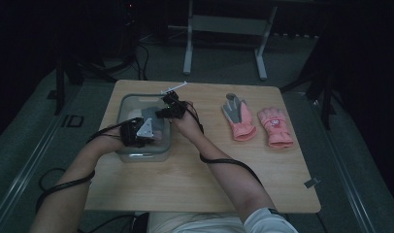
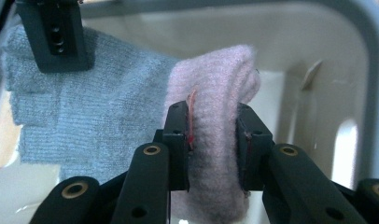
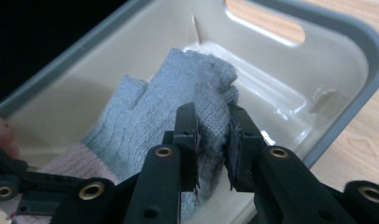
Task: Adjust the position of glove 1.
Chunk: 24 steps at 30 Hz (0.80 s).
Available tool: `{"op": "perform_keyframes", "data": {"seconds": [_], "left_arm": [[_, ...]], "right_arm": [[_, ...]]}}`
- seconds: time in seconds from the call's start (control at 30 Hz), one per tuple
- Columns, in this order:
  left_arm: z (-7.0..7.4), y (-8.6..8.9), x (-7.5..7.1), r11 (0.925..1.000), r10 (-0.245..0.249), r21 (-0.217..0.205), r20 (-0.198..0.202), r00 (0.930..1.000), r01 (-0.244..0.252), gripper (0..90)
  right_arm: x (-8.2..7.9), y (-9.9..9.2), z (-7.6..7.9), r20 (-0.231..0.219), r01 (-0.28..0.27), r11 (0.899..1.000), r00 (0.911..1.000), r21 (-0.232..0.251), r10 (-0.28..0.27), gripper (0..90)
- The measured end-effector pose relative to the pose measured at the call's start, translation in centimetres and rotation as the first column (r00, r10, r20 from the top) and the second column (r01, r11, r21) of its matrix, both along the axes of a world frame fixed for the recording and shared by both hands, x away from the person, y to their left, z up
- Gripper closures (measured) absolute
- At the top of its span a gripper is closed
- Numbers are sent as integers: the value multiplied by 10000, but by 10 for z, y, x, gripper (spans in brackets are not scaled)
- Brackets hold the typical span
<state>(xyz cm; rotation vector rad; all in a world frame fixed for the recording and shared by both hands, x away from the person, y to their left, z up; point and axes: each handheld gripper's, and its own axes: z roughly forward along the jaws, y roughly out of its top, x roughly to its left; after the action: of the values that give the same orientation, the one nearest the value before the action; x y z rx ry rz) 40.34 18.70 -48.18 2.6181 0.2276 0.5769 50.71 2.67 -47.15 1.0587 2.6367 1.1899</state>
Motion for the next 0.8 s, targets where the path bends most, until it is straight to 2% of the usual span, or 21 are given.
{"op": "perform_keyframes", "data": {"seconds": [0.1, 0.2, 0.27, 0.3, 0.37, 0.47, 0.6, 0.63, 0.7, 0.73, 0.8], "left_arm": [[-4, 0, 9, 9995, -147, -278, -540, 9984, 133, 692], [-8, -6, 14, 9994, -242, 226, -388, 9990, 251, 690], [-11, -8, 17, 9982, -354, 478, -430, 9984, 374, 689], [-13, -8, 18, 9980, -329, 521, -589, 9977, 359, 689], [-15, -9, 21, 9988, -233, 405, -732, 9970, 263, 687], [-15, -11, 23, 9988, -212, 421, -929, 9955, 252, 671], [-16, -11, 23, 9981, -94, 603, -867, 9962, 147, 606], [-16, -11, 23, 9985, 94, 544, -899, 9959, -45, 564], [-14, -9, 24, 9979, 586, 345, -904, 9942, -557, 416], [-12, -8, 23, 9968, 787, 216, -788, 9938, -772, 365], [-6, -5, 24, 9911, 1316, -76, -837, 9878, -1326, 255]], "right_arm": [[1, -1, -5, -75, 162, 9999, 9998, 15, -161, 748], [2, -5, -6, -59, 217, 9998, 9997, 32, -217, 691], [3, -9, -3, -125, 100, 9995, 9999, 284, -96, 622], [2, -11, -1, -177, 46, 9991, 9998, 427, -39, 589], [-2, -14, 4, 55, -69, 9989, 10000, 458, 67, 564], [-8, -18, 10, 154, -244, 9974, 9996, 681, 234, 513], [-15, -25, 14, 239, -539, 9939, 9984, 960, 518, 422], [-17, -26, 15, 212, -638, 9921, 9979, 1081, 618, 382], [-20, -31, 16, 346, -952, 9887, 9952, 1162, 917, 290], [-21, -33, 17, 422, -962, 9882, 9949, 1194, 917, 273], [-23, -40, 19, 543, -1105, 9848, 9931, 1343, 1040, 248]]}}
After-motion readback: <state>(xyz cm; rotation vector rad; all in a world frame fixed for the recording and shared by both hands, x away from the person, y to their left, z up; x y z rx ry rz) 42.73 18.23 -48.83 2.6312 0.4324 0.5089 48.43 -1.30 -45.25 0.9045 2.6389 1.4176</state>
